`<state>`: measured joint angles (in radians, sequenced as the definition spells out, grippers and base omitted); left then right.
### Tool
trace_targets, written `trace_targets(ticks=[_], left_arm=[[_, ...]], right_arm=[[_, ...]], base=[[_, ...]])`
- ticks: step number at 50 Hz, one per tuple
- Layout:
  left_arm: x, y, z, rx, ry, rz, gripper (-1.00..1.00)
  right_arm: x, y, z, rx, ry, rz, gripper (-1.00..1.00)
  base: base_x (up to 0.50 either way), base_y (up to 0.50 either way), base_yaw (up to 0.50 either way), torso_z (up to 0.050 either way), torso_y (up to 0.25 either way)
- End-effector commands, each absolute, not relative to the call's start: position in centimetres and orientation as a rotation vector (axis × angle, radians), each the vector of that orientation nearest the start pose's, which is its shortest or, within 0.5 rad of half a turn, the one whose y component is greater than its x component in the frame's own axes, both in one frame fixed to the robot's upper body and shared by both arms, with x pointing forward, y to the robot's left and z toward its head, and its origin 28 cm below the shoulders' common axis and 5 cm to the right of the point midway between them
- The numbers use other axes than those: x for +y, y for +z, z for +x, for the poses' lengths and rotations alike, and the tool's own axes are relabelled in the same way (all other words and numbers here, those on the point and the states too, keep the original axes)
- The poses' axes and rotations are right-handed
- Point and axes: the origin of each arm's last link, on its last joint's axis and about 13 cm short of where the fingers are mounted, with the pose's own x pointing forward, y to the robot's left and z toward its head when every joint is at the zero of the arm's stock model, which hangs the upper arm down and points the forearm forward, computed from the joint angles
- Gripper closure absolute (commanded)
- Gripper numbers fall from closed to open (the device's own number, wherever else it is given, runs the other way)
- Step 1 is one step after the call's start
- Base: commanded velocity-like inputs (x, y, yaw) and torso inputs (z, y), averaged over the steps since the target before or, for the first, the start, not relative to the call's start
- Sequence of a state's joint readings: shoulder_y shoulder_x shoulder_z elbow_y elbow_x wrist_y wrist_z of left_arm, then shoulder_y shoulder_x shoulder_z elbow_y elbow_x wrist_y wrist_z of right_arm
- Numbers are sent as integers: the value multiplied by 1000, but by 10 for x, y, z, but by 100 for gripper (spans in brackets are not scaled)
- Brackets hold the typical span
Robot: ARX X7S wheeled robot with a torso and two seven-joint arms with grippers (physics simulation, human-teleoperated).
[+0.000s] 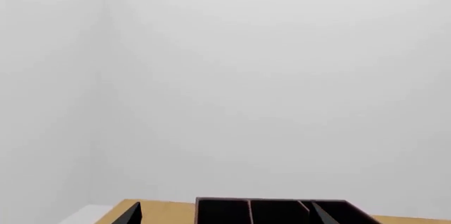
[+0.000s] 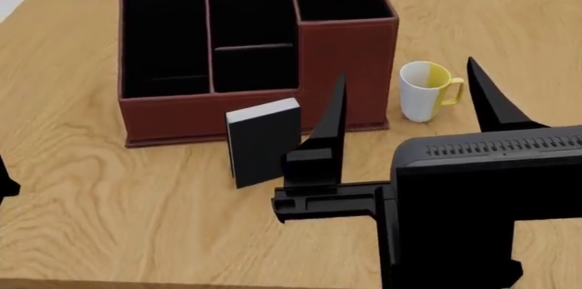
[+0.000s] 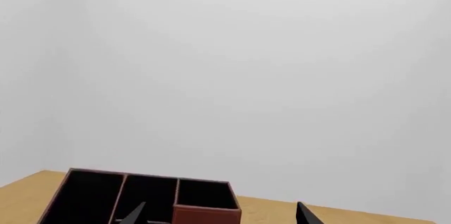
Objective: Pick up the book and place it in the front compartment of the caddy.
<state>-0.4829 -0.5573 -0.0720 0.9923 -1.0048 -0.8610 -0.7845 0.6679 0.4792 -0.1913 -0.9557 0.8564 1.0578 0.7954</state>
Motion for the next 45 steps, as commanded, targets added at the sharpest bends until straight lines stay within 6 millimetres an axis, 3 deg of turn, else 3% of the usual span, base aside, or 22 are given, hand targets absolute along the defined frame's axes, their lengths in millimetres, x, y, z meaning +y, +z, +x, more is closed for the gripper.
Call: trace_targets(ticks=[1,45], left_arm=[[228,238,178,-400,38,-46,-100],[228,239,178,-406,35,-50,-100]], right_arm=[[-91,236,196,-350,14,-135,-100],[-90,240,197,-356,15,-136,-100]], base=[[258,133,0,0,0],[253,137,0,0,1]])
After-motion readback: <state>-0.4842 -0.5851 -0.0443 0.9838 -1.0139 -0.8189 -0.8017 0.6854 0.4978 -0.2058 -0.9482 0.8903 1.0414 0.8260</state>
